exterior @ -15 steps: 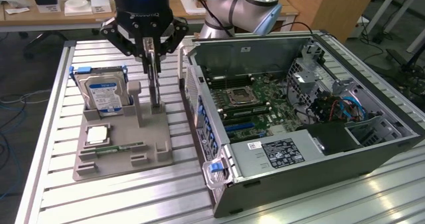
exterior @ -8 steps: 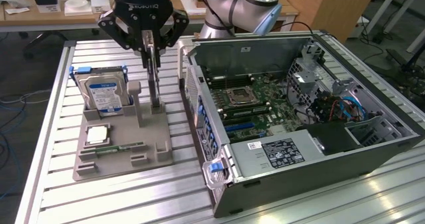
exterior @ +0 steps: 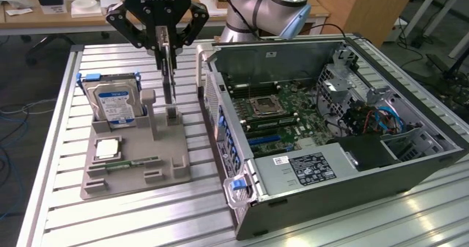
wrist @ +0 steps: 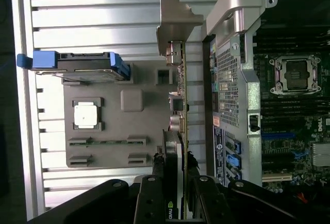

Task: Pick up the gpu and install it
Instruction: 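Pick up the gpu and move the gpu toward the slot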

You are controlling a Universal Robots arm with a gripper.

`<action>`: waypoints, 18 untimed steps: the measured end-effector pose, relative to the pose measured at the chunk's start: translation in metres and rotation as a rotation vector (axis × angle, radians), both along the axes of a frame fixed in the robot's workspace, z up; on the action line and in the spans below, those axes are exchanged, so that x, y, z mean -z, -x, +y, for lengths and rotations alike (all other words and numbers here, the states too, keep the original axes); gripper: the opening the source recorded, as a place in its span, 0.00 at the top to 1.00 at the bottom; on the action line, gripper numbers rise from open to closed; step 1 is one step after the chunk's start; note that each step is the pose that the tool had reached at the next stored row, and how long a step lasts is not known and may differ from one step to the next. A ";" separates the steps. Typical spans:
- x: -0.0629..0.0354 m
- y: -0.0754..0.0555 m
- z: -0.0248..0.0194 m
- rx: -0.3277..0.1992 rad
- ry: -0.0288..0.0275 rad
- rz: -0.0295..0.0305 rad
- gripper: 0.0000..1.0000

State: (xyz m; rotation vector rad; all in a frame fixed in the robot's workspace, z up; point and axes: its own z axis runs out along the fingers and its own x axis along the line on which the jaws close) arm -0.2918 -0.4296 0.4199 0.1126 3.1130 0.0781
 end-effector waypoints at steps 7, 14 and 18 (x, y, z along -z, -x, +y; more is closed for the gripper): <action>-0.0015 0.000 0.0000 0.000 0.0003 0.0003 0.73; -0.0040 0.000 0.0000 0.000 -0.0001 0.0001 0.73; -0.0040 -0.003 0.0000 0.000 0.0001 0.0001 0.73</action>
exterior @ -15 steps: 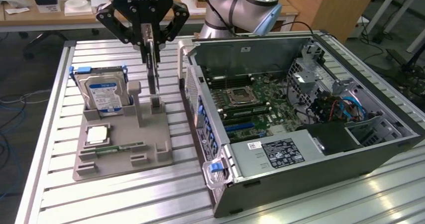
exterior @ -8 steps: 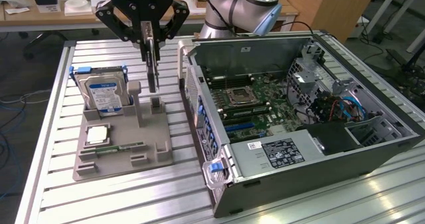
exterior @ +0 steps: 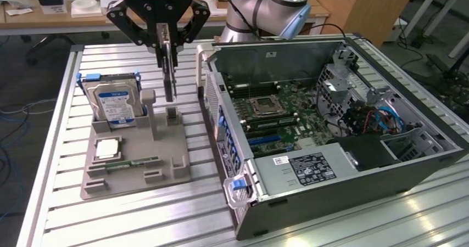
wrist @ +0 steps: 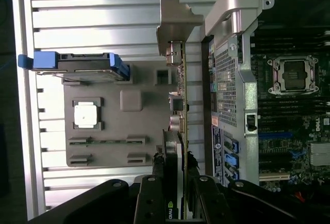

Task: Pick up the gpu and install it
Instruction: 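Pick up the gpu and move the gpu toward the slot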

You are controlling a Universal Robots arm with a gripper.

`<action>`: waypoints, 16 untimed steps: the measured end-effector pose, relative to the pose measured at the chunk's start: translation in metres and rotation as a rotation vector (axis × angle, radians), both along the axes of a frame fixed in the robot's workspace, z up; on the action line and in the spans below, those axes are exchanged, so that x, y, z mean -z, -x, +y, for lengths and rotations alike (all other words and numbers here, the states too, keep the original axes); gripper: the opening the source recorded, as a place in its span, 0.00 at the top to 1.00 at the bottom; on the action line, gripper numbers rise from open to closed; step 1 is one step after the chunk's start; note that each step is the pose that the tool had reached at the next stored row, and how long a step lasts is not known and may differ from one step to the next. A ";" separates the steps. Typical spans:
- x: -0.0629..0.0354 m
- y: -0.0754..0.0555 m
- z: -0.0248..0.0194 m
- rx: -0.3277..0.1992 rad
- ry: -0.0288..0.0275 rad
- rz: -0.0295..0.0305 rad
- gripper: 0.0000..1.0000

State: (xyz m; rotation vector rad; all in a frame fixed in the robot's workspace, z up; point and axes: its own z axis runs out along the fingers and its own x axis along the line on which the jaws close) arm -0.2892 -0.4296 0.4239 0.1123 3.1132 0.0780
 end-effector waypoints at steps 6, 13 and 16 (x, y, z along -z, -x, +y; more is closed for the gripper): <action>0.0001 -0.011 0.0000 0.000 -0.0002 -0.0001 0.73; 0.0000 -0.032 0.0000 0.000 -0.0009 0.0000 0.73; 0.0000 -0.041 0.0000 0.000 -0.0012 0.0000 0.73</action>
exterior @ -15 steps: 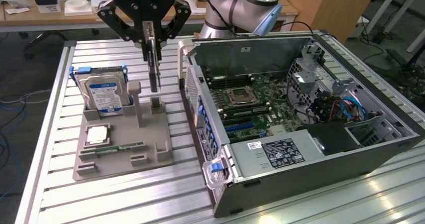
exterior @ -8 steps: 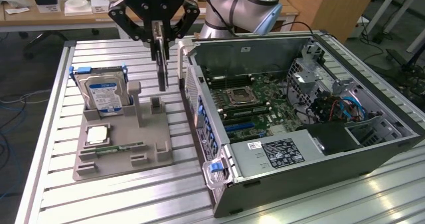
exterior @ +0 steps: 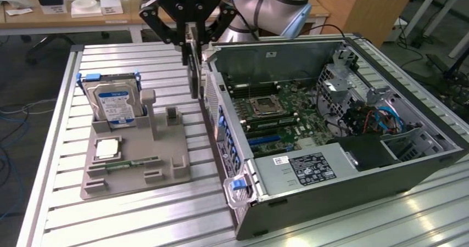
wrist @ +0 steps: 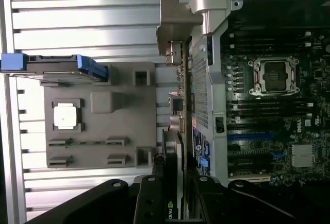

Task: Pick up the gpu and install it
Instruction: 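Pick up the gpu and move the gpu toward the slot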

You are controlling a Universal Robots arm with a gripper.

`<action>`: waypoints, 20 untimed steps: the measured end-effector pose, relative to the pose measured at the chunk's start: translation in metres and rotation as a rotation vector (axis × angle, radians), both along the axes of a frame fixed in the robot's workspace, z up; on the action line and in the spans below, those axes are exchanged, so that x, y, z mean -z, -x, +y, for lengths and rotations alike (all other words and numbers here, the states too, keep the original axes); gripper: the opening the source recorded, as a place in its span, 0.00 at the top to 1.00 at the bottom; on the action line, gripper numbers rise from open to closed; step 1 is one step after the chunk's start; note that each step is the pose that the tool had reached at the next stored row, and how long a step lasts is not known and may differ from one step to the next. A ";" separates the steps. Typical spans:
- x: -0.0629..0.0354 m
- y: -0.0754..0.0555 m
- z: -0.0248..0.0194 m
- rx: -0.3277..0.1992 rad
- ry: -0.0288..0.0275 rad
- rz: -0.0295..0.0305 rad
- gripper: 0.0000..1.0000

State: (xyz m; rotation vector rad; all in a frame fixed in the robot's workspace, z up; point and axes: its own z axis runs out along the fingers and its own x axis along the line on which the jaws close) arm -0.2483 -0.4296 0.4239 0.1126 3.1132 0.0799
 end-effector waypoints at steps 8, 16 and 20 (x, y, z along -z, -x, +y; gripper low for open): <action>0.0000 -0.032 0.0000 0.000 -0.0014 0.0000 0.73; -0.0001 -0.068 0.0000 0.000 -0.0032 0.0001 0.73; 0.0001 -0.087 0.0000 0.000 -0.0043 -0.0001 0.73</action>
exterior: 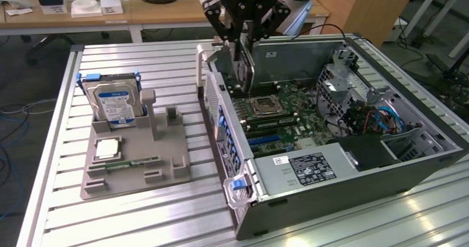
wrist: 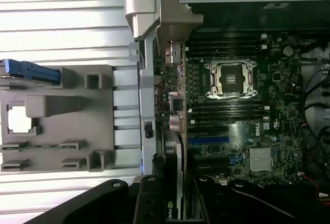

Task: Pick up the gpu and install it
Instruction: 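Pick up the gpu and move the gpu toward the slot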

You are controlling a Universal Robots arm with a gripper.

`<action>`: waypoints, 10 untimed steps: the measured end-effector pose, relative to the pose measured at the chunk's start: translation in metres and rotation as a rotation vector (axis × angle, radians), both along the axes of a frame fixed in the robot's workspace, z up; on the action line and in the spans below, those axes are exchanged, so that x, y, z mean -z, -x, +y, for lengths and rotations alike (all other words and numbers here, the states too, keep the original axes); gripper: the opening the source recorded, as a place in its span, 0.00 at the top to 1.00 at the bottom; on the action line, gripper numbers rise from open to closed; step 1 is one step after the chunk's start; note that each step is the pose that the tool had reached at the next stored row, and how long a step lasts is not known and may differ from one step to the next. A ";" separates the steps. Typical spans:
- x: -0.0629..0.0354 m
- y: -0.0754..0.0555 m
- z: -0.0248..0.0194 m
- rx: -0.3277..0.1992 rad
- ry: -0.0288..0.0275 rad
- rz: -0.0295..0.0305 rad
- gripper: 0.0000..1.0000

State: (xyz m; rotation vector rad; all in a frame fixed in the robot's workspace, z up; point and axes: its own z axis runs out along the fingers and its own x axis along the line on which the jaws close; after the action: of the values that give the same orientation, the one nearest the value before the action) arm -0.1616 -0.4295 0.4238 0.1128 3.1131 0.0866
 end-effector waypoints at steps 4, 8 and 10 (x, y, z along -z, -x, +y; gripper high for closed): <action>-0.0001 -0.018 0.0000 0.000 -0.0003 0.0001 0.73; -0.0001 -0.036 0.0000 0.000 -0.0011 0.0001 0.73; 0.0000 -0.045 0.0000 0.000 -0.0013 0.0000 0.73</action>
State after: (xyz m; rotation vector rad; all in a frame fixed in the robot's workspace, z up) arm -0.1162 -0.4295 0.4239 0.1127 3.1131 0.0886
